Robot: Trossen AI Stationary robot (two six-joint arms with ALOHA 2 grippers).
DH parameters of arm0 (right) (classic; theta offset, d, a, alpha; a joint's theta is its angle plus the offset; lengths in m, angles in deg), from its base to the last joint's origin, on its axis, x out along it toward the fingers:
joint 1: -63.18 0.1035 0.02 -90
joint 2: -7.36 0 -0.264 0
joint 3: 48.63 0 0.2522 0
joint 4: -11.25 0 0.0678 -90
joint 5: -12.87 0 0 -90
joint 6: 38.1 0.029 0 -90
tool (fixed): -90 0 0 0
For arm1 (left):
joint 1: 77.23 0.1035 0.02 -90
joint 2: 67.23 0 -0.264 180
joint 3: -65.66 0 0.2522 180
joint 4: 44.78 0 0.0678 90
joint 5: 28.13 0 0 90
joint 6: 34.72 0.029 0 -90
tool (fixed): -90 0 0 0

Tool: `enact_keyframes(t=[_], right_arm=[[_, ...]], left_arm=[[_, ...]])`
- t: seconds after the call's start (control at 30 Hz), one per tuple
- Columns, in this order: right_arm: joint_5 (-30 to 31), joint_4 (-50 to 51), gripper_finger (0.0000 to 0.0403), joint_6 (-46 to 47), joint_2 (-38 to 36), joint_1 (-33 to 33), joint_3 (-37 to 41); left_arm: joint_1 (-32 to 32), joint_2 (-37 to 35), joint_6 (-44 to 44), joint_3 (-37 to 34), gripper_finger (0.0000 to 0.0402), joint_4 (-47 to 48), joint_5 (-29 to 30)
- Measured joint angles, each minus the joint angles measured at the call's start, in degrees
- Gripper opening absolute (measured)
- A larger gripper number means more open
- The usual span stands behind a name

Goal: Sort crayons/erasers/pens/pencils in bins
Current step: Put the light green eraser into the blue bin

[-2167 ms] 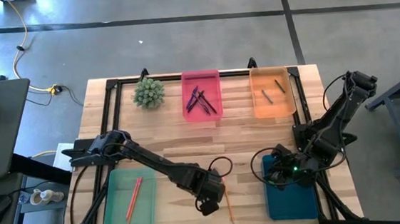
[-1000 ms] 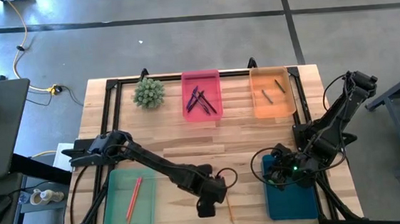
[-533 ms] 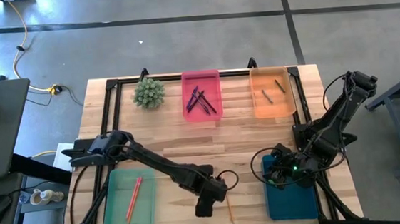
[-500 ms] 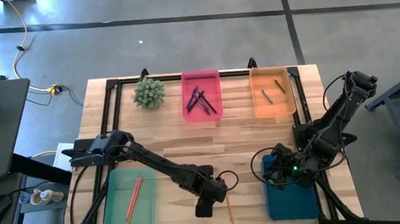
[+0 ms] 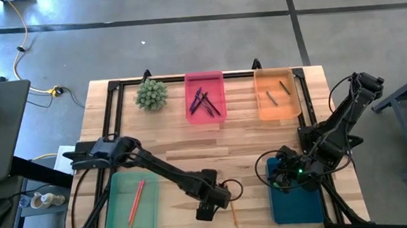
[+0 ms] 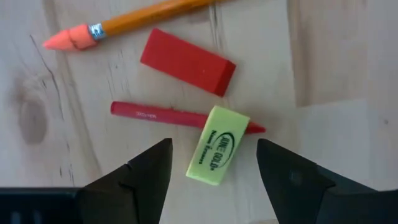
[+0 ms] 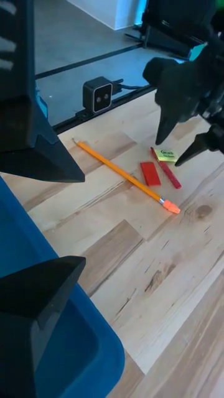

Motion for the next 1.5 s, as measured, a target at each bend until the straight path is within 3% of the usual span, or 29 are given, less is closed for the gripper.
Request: enact_keyframes(t=[0.43,1.0,1.5], right_arm=[[-0.5,0.2,0.0197,0.0,-0.4,0.0,0.0],[-0.5,0.2,0.0197,0.0,-5.8,0.0,0.0],[-3.2,-5.9,0.0197,0.0,-4.8,0.0,0.0]], left_arm=[[0.1,1.9,1.0,0.1,0.0215,0.2,2.3],[-0.3,2.0,-0.6,0.1,0.0055,0.5,3.0],[-0.2,2.0,-3.2,0.7,0.0053,1.3,2.4]])
